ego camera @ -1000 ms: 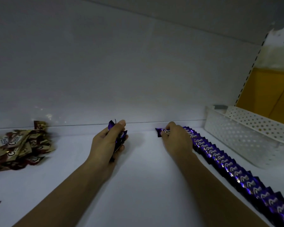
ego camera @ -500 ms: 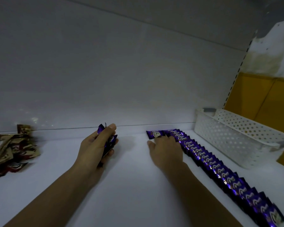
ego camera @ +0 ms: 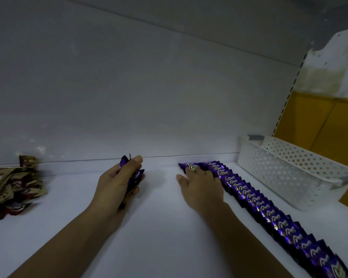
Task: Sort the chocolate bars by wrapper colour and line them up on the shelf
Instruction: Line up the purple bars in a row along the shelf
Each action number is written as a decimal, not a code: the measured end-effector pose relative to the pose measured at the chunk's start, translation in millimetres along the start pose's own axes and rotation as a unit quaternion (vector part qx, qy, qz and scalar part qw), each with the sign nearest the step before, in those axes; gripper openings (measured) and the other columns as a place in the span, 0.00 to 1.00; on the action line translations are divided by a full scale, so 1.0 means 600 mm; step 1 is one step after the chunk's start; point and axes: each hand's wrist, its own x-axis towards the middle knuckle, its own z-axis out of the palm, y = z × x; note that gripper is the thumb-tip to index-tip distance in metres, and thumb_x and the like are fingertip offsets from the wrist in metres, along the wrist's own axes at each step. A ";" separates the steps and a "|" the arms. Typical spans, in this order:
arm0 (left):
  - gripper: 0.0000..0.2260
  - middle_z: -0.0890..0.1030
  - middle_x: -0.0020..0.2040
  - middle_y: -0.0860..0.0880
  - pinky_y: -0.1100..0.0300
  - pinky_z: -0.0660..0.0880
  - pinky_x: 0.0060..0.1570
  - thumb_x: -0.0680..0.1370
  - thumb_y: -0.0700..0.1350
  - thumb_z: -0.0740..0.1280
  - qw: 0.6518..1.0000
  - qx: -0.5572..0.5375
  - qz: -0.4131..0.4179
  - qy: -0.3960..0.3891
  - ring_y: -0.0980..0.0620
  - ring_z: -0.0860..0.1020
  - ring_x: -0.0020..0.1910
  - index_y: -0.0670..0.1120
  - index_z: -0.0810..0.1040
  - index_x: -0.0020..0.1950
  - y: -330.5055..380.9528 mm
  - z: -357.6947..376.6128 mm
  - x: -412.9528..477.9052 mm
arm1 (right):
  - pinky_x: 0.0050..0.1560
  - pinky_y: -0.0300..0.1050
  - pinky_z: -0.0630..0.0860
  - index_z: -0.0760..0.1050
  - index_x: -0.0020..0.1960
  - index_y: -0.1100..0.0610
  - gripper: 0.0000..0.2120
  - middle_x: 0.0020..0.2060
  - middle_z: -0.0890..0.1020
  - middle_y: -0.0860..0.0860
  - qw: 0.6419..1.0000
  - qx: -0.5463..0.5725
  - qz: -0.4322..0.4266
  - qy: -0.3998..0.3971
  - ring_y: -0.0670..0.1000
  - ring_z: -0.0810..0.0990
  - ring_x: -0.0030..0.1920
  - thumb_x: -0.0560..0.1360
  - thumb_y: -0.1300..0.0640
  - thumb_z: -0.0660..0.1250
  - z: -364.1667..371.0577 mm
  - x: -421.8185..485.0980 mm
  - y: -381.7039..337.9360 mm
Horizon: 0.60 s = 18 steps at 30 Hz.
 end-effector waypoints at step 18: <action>0.05 0.79 0.33 0.47 0.56 0.75 0.39 0.76 0.44 0.68 0.998 -0.020 0.001 -0.065 0.53 0.79 0.31 0.44 0.79 0.42 0.006 0.000 -0.003 | 0.32 0.38 0.76 0.80 0.49 0.52 0.06 0.36 0.84 0.50 0.774 0.604 -0.126 -0.141 0.49 0.82 0.32 0.74 0.53 0.70 -0.065 -0.054 -0.097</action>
